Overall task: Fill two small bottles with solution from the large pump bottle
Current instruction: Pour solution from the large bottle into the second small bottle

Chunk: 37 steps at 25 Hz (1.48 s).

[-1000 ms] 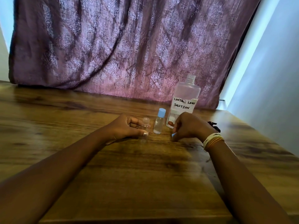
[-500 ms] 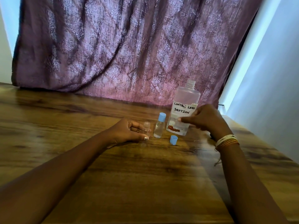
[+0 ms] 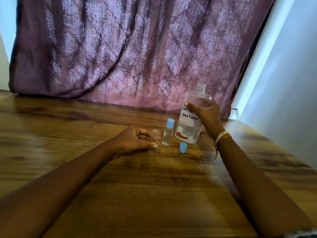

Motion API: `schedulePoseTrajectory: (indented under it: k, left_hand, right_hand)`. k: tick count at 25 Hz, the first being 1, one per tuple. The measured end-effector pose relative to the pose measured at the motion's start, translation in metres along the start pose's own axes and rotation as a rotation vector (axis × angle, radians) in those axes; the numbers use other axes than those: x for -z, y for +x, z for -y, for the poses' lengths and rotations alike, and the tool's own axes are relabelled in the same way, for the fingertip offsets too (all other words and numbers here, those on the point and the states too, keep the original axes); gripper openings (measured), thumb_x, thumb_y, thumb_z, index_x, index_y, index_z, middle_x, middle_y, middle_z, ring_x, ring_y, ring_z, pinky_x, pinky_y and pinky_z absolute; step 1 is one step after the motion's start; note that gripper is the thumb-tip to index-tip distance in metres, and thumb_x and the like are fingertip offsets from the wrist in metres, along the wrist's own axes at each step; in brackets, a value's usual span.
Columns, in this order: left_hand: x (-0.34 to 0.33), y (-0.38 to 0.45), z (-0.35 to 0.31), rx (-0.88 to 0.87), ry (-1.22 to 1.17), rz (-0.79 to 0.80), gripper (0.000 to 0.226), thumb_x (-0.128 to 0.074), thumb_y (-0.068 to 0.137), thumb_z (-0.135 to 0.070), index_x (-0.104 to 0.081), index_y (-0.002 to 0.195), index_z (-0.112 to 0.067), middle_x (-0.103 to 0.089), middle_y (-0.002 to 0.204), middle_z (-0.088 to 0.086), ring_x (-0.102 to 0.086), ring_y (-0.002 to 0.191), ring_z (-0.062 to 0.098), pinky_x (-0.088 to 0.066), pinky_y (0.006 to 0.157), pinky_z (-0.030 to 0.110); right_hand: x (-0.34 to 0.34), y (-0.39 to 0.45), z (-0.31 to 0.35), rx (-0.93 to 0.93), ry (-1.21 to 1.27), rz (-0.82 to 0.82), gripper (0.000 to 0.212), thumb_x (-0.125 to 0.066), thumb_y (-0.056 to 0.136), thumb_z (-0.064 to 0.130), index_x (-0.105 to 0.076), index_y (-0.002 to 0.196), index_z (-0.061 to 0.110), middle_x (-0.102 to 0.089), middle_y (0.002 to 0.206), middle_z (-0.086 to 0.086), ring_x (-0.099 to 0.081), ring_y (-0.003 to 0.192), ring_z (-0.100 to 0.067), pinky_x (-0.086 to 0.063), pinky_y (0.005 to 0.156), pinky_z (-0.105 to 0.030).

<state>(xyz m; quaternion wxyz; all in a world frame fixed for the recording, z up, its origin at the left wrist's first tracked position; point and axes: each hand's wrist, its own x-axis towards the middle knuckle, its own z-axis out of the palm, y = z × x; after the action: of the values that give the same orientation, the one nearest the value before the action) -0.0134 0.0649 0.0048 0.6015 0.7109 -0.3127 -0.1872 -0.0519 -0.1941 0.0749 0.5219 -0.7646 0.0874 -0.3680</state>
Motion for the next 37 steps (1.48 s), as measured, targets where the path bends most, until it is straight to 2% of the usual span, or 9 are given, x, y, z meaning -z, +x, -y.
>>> schedulePoseTrajectory:
  k: [5, 8, 10, 15, 19, 24, 28, 31, 37]
  left_hand:
    - [-0.002, -0.002, -0.003, -0.016, -0.012, 0.030, 0.033, -0.078, 0.073, -0.005, -0.074, 0.102, -0.019, -0.076, 0.101, 0.012, -0.071, 0.101, 0.028, -0.052, 0.097, 0.047]
    - [-0.004, -0.004, -0.005, -0.012, -0.082, 0.028, 0.038, -0.077, 0.072, -0.014, -0.071, 0.109, -0.014, -0.075, 0.104, 0.016, -0.070, 0.101, 0.030, -0.052, 0.096, 0.048]
    - [-0.004, -0.005, -0.005, -0.025, -0.117, 0.034, 0.038, -0.075, 0.073, -0.015, -0.070, 0.110, -0.011, -0.074, 0.105, 0.019, -0.071, 0.101, 0.031, -0.053, 0.094, 0.047]
    - [-0.014, -0.007, -0.006, -0.080, -0.145, -0.045, 0.035, -0.074, 0.073, -0.009, -0.070, 0.107, -0.003, -0.073, 0.103, 0.024, -0.068, 0.100, 0.038, -0.051, 0.095, 0.054]
    - [-0.026, -0.010, -0.009, -0.104, -0.134, 0.012, 0.042, -0.073, 0.075, -0.011, -0.066, 0.116, -0.004, -0.073, 0.107, 0.021, -0.068, 0.103, 0.036, -0.057, 0.090, 0.039]
    - [-0.031, -0.012, -0.012, -0.099, -0.119, -0.017, 0.032, -0.067, 0.084, -0.009, -0.066, 0.116, -0.002, -0.072, 0.106, 0.022, -0.072, 0.087, 0.020, -0.059, 0.071, 0.024]
    - [-0.034, -0.012, -0.013, -0.111, -0.116, -0.041, 0.031, -0.064, 0.087, -0.012, -0.065, 0.115, 0.001, -0.071, 0.104, 0.026, -0.069, 0.068, 0.006, -0.048, 0.051, 0.012]
    - [-0.035, -0.012, -0.013, -0.113, -0.117, -0.037, 0.030, -0.063, 0.088, -0.011, -0.065, 0.116, -0.001, -0.072, 0.106, 0.025, -0.071, 0.083, 0.019, -0.053, 0.057, 0.017]
    - [-0.037, -0.013, -0.013, -0.153, -0.090, 0.000, 0.030, -0.059, 0.091, -0.012, -0.065, 0.119, -0.006, -0.074, 0.104, 0.019, -0.070, 0.084, 0.016, -0.055, 0.062, 0.018]
  right_hand:
    - [0.021, -0.010, 0.003, 0.173, -0.048, 0.000, 0.064, -0.090, 0.061, 0.022, -0.054, 0.114, 0.016, -0.068, 0.108, -0.001, -0.069, 0.091, -0.009, -0.060, 0.074, -0.031]
    - [0.030, -0.023, 0.007, 0.344, -0.146, 0.073, 0.061, -0.092, 0.059, 0.020, -0.051, 0.104, 0.030, -0.063, 0.099, 0.016, -0.061, 0.086, 0.011, -0.052, 0.072, -0.010]
    - [0.031, -0.031, 0.006, 0.469, -0.222, 0.112, 0.063, -0.092, 0.059, 0.021, -0.052, 0.107, 0.024, -0.059, 0.099, 0.020, -0.057, 0.088, 0.015, -0.046, 0.072, -0.005]
    - [0.027, -0.039, 0.007, 0.600, -0.373, 0.247, 0.069, -0.089, 0.059, 0.028, -0.054, 0.118, 0.017, -0.063, 0.105, 0.011, -0.061, 0.093, -0.002, -0.053, 0.077, -0.021]
    - [0.025, -0.043, 0.011, 0.685, -0.417, 0.268, 0.064, -0.086, 0.060, 0.032, -0.058, 0.114, 0.013, -0.065, 0.100, 0.007, -0.062, 0.089, -0.007, -0.047, 0.073, -0.008]
    - [0.023, -0.048, 0.015, 0.786, -0.531, 0.324, 0.060, -0.087, 0.063, 0.023, -0.060, 0.114, 0.008, -0.068, 0.105, -0.005, -0.066, 0.091, -0.023, -0.055, 0.076, -0.041]
    - [0.022, -0.046, 0.014, 0.780, -0.660, 0.387, 0.061, -0.084, 0.066, 0.031, -0.059, 0.119, 0.014, -0.067, 0.109, -0.003, -0.064, 0.099, -0.026, -0.052, 0.082, -0.052]
    - [0.022, -0.046, 0.015, 0.758, -0.754, 0.420, 0.063, -0.083, 0.067, 0.036, -0.057, 0.122, 0.018, -0.065, 0.112, 0.000, -0.062, 0.103, -0.026, -0.049, 0.086, -0.054]
    - [0.023, -0.051, 0.020, 0.788, -0.856, 0.397, 0.061, -0.079, 0.069, 0.039, -0.057, 0.122, 0.020, -0.066, 0.112, 0.000, -0.062, 0.103, -0.027, -0.047, 0.088, -0.052]
